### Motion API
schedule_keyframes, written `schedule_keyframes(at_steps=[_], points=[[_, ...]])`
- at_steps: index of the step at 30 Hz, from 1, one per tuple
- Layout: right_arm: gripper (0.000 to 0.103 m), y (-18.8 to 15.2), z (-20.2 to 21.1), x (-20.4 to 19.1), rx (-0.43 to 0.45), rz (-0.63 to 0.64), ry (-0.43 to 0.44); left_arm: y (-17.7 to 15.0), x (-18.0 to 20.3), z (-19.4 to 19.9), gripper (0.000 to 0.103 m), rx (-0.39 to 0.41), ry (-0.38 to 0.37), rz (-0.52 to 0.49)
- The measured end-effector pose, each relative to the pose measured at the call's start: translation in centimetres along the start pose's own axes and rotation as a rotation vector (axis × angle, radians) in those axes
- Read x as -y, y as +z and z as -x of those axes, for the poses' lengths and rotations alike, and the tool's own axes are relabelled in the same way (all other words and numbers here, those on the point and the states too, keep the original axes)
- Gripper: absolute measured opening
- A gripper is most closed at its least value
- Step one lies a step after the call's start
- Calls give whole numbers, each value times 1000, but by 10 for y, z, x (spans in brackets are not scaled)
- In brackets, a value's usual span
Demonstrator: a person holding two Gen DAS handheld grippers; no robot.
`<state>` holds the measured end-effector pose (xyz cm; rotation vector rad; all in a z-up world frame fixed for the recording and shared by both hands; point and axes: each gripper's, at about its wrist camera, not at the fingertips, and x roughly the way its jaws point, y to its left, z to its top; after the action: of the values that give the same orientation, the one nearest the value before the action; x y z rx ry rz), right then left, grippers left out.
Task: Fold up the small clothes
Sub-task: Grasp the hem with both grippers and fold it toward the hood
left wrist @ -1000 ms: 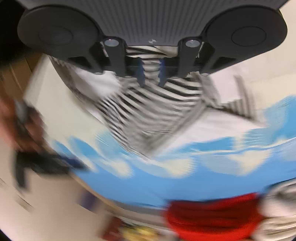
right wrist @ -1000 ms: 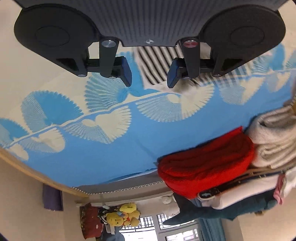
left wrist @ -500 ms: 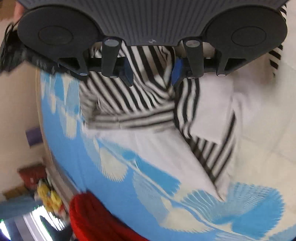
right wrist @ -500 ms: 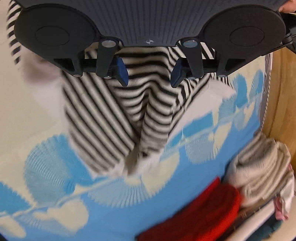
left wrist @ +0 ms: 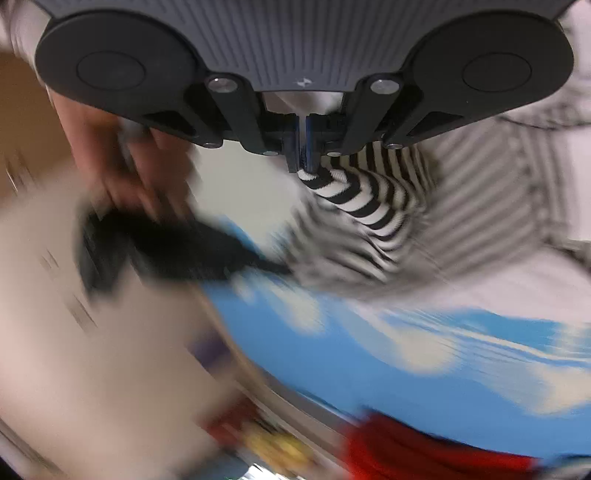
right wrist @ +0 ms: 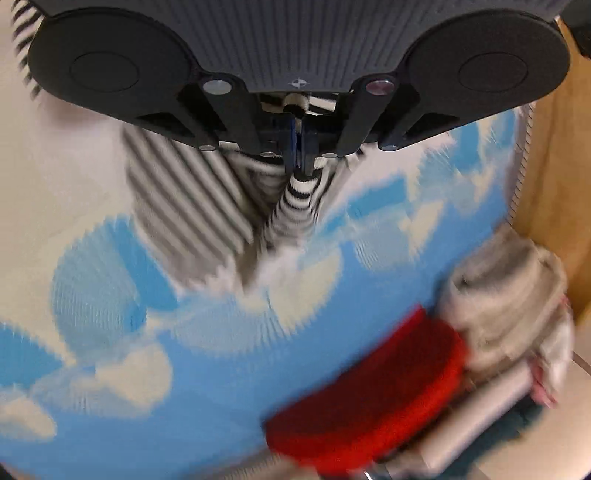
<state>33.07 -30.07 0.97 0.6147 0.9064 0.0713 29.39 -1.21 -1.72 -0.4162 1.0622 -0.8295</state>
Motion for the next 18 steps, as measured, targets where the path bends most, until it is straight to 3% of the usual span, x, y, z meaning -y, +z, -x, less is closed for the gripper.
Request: schedule_keyframes(at_steps=[1,3,5,6,7,8,9,11,13,14,15,18], points=[[1,6,12,5,35,10,-1,-5,11,-10,9,-71,-31,-48],[0,15,21,21,63,7,-35,-10,21,-17,13,-101,37,-120],[0,17,23,41,39,7,-157,-3,6,-11,35,-48,126,-50],[0,17,20,50,14,18,-233,1,-8,-5,40,-17,170,17],[0,15,16,60,-12,17,-300,5,-21,0,51,14,241,73],[3,13,14,69,-31,-4,-324,7,-35,4,55,35,333,132],[4,11,12,76,-50,-37,-325,7,-48,4,55,34,414,189],[4,9,14,85,-61,-97,-269,2,-71,-3,55,-15,490,300],[19,8,13,80,-70,-92,-188,-6,-86,-12,55,-58,465,406],[36,8,11,77,-81,-86,-153,-10,-89,-17,55,-74,436,441],[46,7,8,72,-93,-79,-117,-11,-90,-22,55,-87,416,458],[46,3,-3,54,-109,-44,-74,-15,-88,-35,55,-108,422,471]])
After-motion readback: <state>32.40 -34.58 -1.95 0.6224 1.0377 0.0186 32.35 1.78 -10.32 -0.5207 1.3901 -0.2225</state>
